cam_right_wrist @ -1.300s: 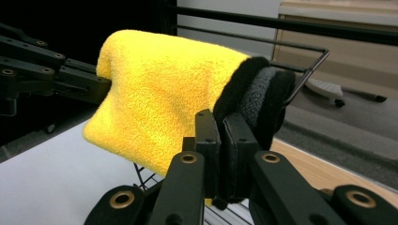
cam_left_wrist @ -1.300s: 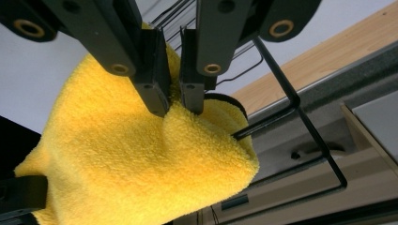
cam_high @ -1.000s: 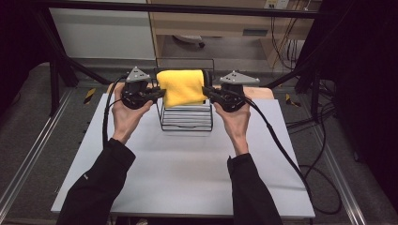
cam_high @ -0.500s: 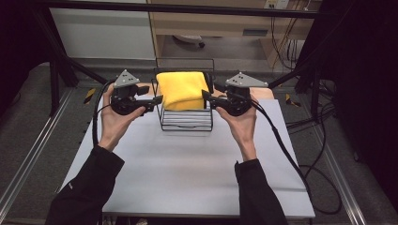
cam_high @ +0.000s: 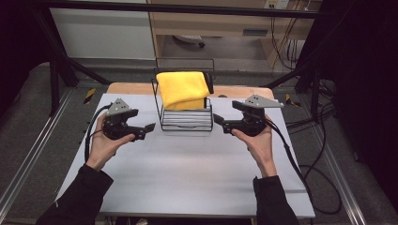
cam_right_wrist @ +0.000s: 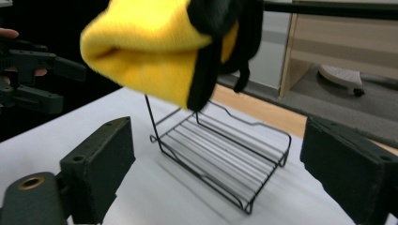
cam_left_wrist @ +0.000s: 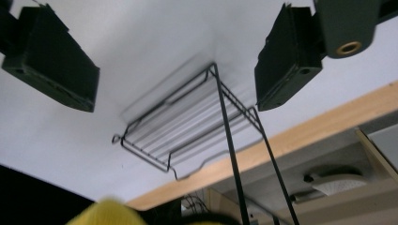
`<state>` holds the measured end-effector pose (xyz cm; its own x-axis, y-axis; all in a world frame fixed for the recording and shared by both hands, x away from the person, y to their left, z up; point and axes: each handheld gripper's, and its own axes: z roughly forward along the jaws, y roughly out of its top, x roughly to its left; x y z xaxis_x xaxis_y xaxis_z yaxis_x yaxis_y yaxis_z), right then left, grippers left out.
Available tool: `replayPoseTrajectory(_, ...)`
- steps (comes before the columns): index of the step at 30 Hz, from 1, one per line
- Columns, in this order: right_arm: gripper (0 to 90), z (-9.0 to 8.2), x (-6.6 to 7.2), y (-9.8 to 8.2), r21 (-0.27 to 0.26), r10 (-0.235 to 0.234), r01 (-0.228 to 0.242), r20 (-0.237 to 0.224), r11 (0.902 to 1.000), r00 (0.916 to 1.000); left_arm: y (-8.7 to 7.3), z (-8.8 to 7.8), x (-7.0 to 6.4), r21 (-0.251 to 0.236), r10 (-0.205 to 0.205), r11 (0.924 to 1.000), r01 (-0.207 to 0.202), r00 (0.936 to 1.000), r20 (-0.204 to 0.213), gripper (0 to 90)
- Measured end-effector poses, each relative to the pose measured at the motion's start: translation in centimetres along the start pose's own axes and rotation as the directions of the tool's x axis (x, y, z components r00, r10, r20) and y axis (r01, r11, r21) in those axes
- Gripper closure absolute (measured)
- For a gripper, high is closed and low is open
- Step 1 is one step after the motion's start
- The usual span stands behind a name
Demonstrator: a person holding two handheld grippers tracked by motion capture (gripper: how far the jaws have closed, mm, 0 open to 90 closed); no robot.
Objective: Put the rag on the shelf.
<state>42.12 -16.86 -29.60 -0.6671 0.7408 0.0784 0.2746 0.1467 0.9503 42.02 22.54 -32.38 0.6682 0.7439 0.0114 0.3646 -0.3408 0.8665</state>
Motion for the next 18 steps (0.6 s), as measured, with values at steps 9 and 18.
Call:
replayPoseTrajectory(9, 6.4, -1.8, -2.0, -4.8, 0.032, 0.08, -0.079, -0.008, 0.9963, 0.9968, -5.2, -0.3, 0.5, 0.044, -0.038, 0.9984, 0.037, 0.9991, 0.019, 7.2)
replayPoseTrajectory(18, 4.5, -3.0, -2.9, -8.8, 0.095, 0.084, -0.082, -0.016, 0.992, 0.9963, -9.3, -0.7, 1.1, 0.085, -0.07, 0.9941, 0.068, 0.9975, 0.013, 4.0)
